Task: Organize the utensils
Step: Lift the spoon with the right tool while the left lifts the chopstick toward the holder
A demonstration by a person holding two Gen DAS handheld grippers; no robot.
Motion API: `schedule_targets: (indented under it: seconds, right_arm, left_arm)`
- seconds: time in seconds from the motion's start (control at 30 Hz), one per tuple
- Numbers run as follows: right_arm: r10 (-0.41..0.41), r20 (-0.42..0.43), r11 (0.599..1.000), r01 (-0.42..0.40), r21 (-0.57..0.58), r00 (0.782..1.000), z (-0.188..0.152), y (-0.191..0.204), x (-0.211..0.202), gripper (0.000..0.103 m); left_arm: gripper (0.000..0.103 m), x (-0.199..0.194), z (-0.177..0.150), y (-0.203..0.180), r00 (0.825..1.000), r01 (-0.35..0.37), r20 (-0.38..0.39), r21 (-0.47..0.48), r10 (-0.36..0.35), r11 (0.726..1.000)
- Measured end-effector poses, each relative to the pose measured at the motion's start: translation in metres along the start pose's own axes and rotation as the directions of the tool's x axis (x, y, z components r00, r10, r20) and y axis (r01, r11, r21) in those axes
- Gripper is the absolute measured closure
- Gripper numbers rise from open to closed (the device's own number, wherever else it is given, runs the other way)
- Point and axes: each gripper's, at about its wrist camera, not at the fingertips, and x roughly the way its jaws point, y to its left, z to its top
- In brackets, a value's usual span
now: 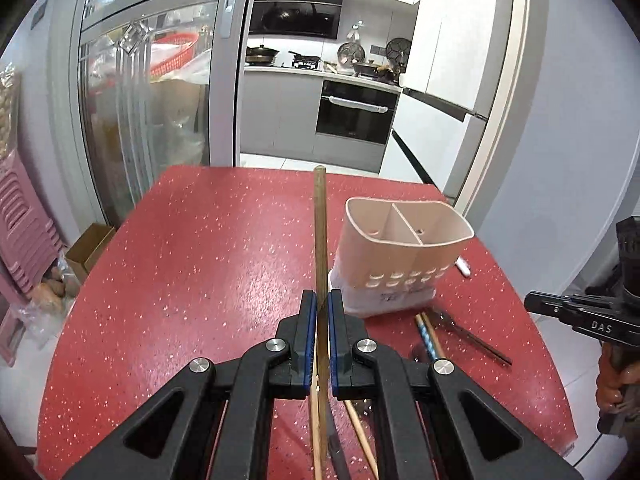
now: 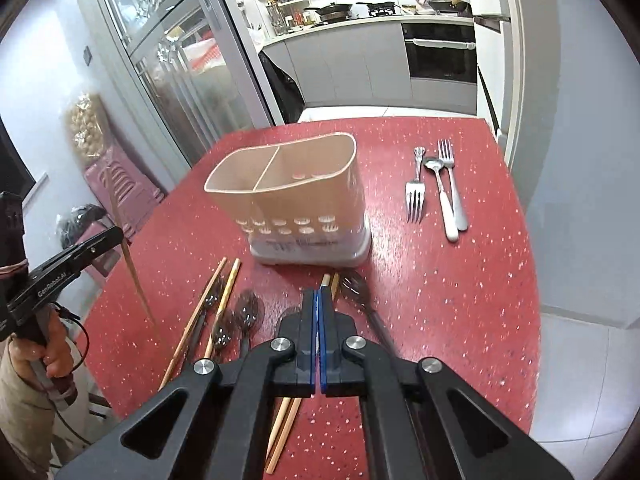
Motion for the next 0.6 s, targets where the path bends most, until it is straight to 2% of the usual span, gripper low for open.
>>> schedule_targets:
  seconds: [0.1, 0.13, 0.17, 0.2, 0.23, 0.3, 0.33, 0.37, 0.47, 0.57, 0.6]
  right_arm:
    - [0.008, -0.066, 1.000, -0.010, -0.028, 0.998, 0.005, -0.002, 0.014, 0.100]
    - [-0.006, -0.106, 0.998, -0.001, -0.061, 0.994, 0.005, -0.001, 0.023, 0.089]
    - [-0.027, -0.129, 0.996, 0.015, -0.093, 0.991, 0.002, -0.001, 0.033, 0.062]
    - [-0.073, -0.151, 0.989, 0.052, -0.140, 0.986, 0.001, -0.001, 0.043, 0.048]
    - [-0.119, -0.159, 0.978, 0.087, -0.190, 0.980, 0.000, -0.001, 0.052, 0.040]
    - [-0.206, -0.186, 0.950, 0.151, -0.273, 0.961, -0.005, -0.003, 0.069, 0.040]
    - [-0.217, -0.202, 0.945, 0.154, -0.288, 0.955, -0.006, -0.006, 0.075, 0.045]
    - [-0.212, -0.228, 0.945, 0.140, -0.295, 0.950, -0.006, -0.010, 0.083, 0.051]
    - [-0.223, -0.309, 0.941, 0.122, -0.314, 0.925, -0.005, -0.018, 0.108, 0.059]
    - [-0.244, -0.388, 0.926, 0.095, -0.364, 0.889, -0.011, -0.019, 0.132, 0.062]
    - [-0.226, -0.379, 0.928, 0.081, -0.363, 0.897, -0.011, -0.018, 0.133, 0.067]
  left_arm:
    - [0.073, 0.001, 0.002, 0.001, 1.000, 0.005, -0.015, -0.020, -0.005, 1.000]
    - [0.073, 0.004, 0.001, 0.000, 1.000, 0.005, -0.019, -0.024, -0.006, 1.000]
    - [0.073, 0.004, 0.001, 0.001, 1.000, 0.004, -0.021, -0.029, -0.005, 1.000]
    - [0.073, 0.004, 0.000, 0.000, 1.000, 0.004, -0.022, -0.030, -0.004, 1.000]
    - [0.073, 0.003, 0.000, 0.001, 1.000, 0.002, -0.021, -0.033, -0.003, 0.999]
    - [0.073, 0.002, -0.001, 0.000, 1.000, 0.002, -0.019, -0.037, -0.003, 0.999]
    - [0.073, 0.000, -0.002, 0.000, 1.000, 0.001, -0.016, -0.037, -0.001, 0.999]
    - [0.073, 0.000, -0.001, 0.000, 1.000, -0.002, -0.015, -0.036, 0.002, 0.999]
    - [0.073, -0.001, 0.000, -0.004, 1.000, -0.012, -0.013, -0.036, 0.012, 0.999]
    - [0.073, -0.002, 0.000, -0.006, 1.000, -0.013, -0.012, -0.034, 0.012, 0.999]
    - [0.073, -0.002, 0.000, -0.006, 1.000, -0.012, -0.013, -0.033, 0.011, 0.999]
